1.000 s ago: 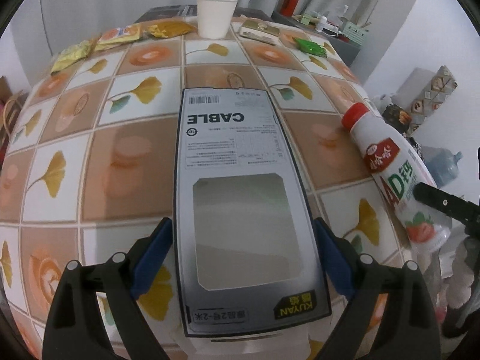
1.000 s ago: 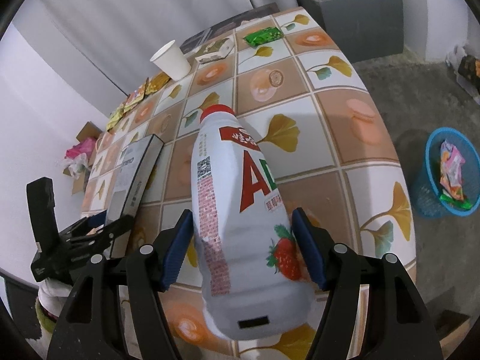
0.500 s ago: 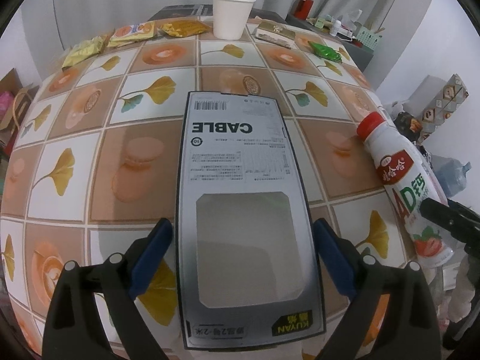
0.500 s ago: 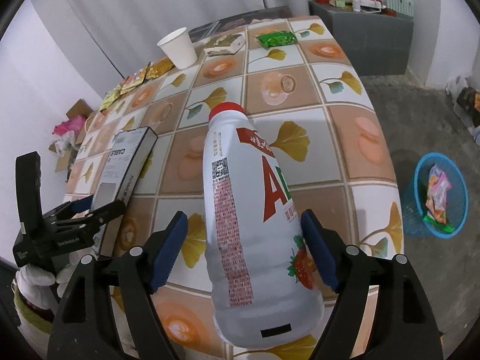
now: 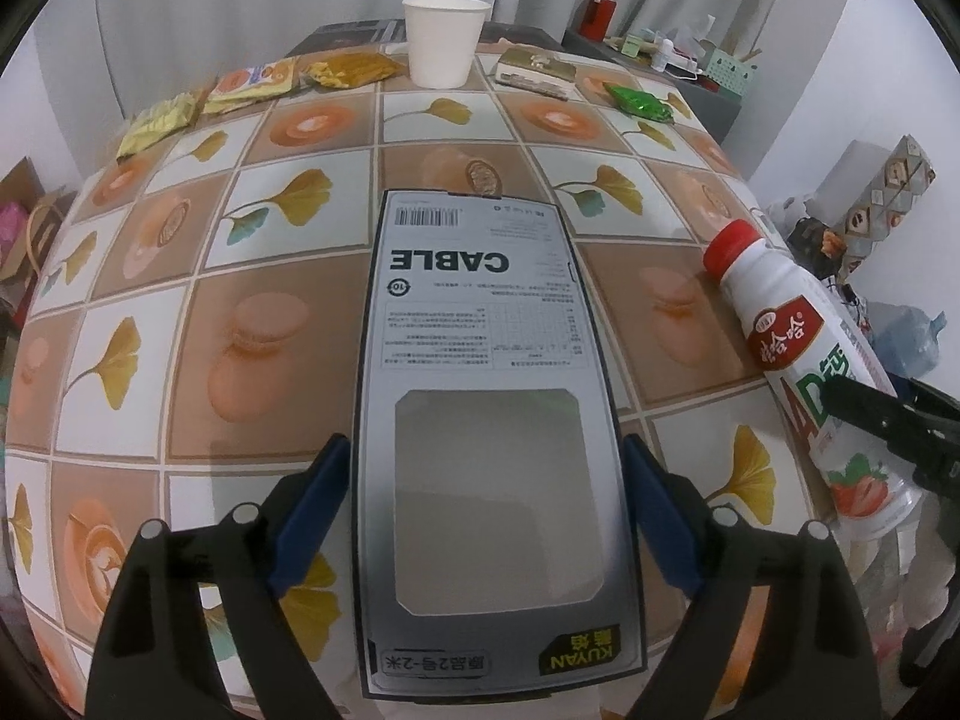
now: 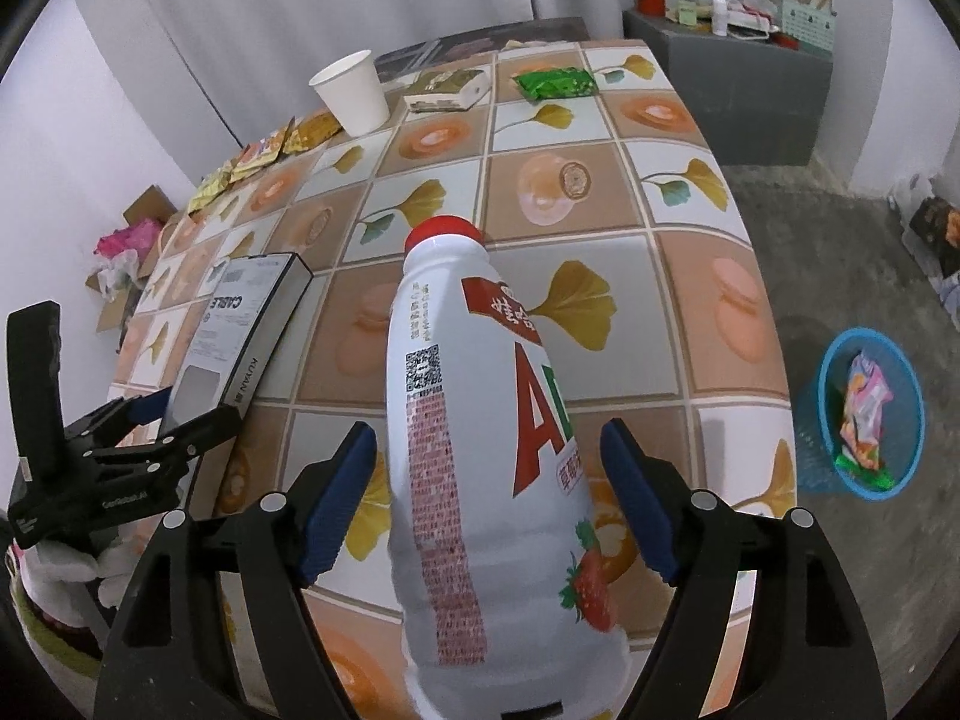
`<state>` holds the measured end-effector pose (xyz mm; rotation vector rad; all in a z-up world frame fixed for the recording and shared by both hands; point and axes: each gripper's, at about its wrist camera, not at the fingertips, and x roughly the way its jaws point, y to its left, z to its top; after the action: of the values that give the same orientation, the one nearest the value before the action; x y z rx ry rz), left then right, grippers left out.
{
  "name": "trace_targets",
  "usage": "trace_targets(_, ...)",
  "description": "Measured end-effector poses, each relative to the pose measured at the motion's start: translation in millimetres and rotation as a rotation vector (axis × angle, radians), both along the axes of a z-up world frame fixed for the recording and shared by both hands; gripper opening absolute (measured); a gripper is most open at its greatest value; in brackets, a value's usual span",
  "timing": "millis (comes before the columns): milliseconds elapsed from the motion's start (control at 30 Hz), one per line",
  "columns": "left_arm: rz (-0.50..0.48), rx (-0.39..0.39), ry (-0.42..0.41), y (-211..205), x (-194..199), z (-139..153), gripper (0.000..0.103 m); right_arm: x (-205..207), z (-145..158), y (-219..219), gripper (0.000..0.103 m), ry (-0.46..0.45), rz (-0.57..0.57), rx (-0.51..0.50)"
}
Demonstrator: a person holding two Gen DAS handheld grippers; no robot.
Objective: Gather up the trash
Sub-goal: 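Lift the CABLE box with the left gripper while the right gripper lifts the bottle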
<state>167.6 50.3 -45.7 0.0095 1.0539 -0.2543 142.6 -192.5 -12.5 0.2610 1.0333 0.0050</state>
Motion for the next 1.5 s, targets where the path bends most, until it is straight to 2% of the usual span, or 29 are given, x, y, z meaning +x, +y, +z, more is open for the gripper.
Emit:
trace_targets(167, 0.001, 0.022, -0.036, -3.2, -2.8, 3.9, 0.085, 1.4, -1.5, 2.7, 0.064, 0.006, 0.018, 0.003)
trace_targets(1500, -0.01, 0.095, -0.166, -15.0, -22.8, 25.5, 0.083, -4.1, 6.7, -0.6, 0.058, -0.045, 0.0, 0.076)
